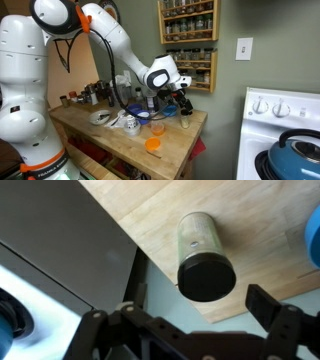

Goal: Put the spice bottle in the blue cup

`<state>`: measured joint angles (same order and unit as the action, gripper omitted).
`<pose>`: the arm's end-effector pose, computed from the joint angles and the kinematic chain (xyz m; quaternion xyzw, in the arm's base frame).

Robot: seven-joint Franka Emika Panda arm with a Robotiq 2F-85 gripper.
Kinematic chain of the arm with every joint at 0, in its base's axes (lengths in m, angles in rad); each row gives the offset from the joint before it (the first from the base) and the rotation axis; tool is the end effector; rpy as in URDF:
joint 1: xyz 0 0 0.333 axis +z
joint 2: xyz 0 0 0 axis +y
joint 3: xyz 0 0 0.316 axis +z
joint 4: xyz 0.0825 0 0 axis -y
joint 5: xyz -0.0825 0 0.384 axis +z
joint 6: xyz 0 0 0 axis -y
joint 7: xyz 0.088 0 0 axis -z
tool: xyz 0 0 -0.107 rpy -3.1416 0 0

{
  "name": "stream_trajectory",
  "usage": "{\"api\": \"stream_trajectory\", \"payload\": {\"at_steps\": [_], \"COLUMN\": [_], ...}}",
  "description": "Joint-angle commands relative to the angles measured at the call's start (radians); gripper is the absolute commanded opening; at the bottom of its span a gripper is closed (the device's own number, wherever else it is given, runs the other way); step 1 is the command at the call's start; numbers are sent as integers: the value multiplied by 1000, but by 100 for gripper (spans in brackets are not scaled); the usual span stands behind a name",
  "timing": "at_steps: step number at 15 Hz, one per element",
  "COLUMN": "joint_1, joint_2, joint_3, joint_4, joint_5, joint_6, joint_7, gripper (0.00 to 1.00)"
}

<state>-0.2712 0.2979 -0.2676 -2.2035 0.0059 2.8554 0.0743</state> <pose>0.5055 -0.2989 0.2884 0.9399 -0.2871 0.1681 0.0766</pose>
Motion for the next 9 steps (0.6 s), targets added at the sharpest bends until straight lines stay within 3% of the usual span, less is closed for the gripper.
{"api": "stream_trajectory", "payload": {"at_steps": [1,2,3,5,9], "joint_1": [-8,-8,-15,-20,-22], "joint_2": [61,70,77,88,97], "joint_3": [3,2,13,22,30], "joint_4": [56,65,72,84,104], "joint_5": [7,6,15,21,25], "joint_6": [-17,-22,-39,-73,-147], "joint_7": [-24,-24,-35,-47,-57], "gripper": [93,89,68,63,31]}}
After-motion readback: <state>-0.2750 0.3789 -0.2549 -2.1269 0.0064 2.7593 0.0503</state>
